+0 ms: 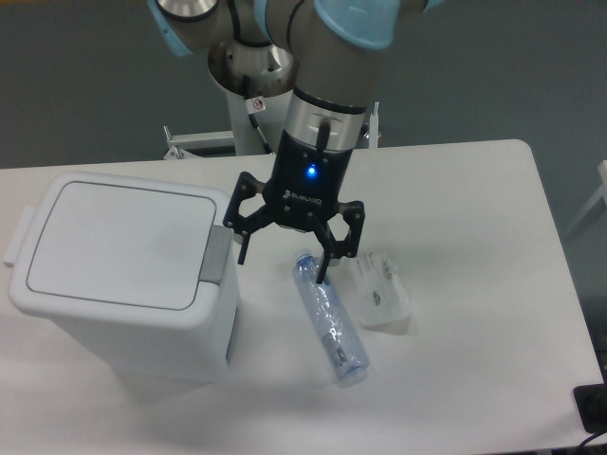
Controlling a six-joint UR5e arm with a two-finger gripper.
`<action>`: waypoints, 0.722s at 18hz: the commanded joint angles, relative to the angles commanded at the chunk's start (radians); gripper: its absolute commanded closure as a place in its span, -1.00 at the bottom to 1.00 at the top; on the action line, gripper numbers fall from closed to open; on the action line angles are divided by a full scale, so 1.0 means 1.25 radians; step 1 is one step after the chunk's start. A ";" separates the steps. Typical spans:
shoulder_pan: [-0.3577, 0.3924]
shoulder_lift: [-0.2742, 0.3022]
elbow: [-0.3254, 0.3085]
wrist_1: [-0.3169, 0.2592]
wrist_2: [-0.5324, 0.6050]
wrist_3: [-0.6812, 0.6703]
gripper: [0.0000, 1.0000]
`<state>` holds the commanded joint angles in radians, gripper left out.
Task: Open the trash can
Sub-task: 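Lower the open gripper onto the grey tab at the lid edge, then press down on the grey tab with the gripper to release the lid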
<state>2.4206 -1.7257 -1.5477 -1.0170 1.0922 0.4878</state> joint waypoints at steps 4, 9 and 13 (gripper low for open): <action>-0.001 0.011 -0.031 0.012 0.001 0.007 -1.00; -0.007 0.011 -0.036 0.012 0.002 0.004 -1.00; -0.009 0.006 -0.037 0.012 0.002 0.004 -1.00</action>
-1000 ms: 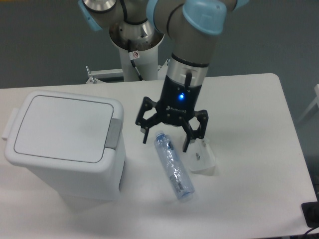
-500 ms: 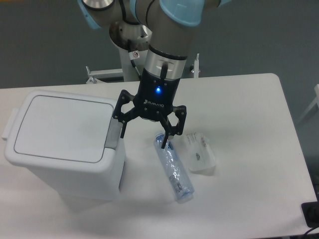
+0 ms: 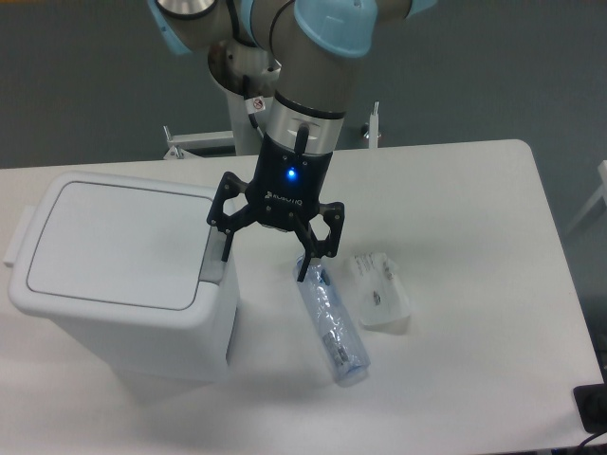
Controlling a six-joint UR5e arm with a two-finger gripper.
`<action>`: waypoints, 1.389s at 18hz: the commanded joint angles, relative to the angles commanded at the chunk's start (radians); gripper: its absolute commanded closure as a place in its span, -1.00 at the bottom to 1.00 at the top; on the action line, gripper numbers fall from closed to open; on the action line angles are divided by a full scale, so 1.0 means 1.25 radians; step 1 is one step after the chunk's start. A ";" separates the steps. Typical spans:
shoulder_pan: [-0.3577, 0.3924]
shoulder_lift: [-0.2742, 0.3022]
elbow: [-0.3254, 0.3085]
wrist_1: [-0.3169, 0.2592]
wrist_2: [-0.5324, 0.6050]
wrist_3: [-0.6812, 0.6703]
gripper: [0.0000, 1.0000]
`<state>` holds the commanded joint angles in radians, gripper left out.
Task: Open the trash can
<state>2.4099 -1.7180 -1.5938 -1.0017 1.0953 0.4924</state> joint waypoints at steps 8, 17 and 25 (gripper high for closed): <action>0.000 0.001 -0.006 0.001 0.000 0.000 -1.00; 0.000 0.006 0.000 0.000 0.000 0.000 -1.00; 0.058 0.002 0.006 0.002 -0.001 0.013 -1.00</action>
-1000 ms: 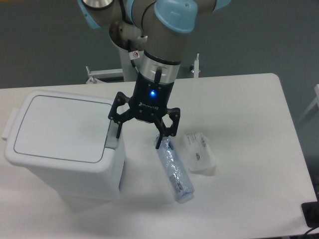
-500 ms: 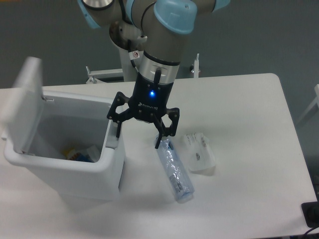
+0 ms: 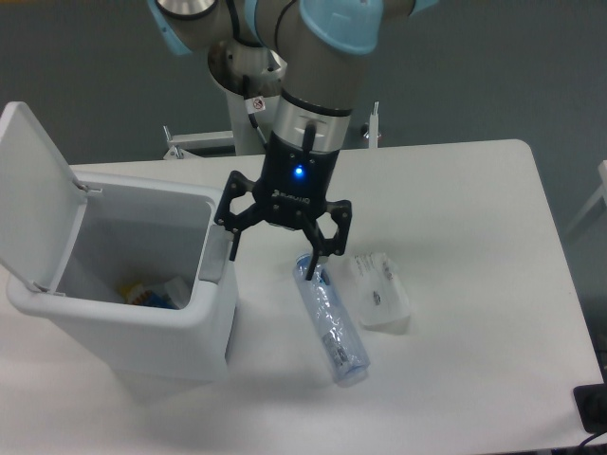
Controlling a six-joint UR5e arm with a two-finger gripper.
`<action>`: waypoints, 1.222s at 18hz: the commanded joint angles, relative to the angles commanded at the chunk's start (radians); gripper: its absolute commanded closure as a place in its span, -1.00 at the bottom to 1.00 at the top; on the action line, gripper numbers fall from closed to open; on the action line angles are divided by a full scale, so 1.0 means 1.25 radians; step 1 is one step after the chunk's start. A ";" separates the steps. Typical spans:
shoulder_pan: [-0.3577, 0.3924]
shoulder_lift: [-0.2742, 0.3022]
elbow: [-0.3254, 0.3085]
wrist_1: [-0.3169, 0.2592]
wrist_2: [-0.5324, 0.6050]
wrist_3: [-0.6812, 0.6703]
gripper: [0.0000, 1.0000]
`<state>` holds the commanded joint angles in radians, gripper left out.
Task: Open the trash can
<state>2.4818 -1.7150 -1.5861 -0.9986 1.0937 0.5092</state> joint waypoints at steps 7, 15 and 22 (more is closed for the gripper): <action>0.061 -0.034 -0.001 0.012 0.077 0.088 -1.00; 0.174 -0.123 -0.001 0.011 0.291 0.351 -1.00; 0.263 -0.164 -0.011 -0.001 0.353 0.642 -1.00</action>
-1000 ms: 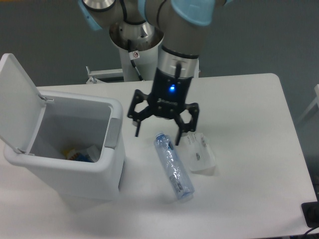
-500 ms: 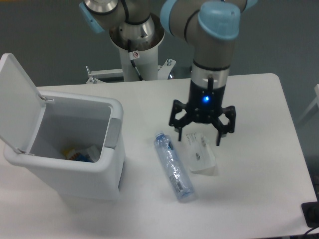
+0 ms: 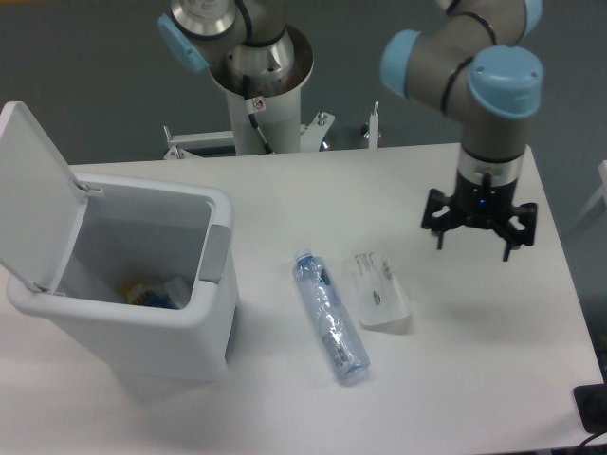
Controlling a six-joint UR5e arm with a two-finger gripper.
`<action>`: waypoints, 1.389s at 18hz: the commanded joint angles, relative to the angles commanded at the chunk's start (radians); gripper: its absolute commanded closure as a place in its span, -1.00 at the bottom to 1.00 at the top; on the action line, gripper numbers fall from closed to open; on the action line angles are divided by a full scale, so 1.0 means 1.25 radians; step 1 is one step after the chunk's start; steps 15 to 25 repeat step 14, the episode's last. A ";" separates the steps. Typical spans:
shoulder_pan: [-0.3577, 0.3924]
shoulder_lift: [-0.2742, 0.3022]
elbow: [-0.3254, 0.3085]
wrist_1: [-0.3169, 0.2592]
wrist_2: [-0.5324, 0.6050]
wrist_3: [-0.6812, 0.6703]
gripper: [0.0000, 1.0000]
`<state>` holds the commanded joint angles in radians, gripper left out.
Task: Open the trash can
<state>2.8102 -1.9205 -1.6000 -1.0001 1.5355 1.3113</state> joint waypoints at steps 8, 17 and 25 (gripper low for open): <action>-0.021 -0.017 -0.005 0.004 0.032 0.032 -1.00; -0.028 -0.018 -0.010 0.004 0.038 0.031 -1.00; -0.028 -0.018 -0.010 0.004 0.038 0.031 -1.00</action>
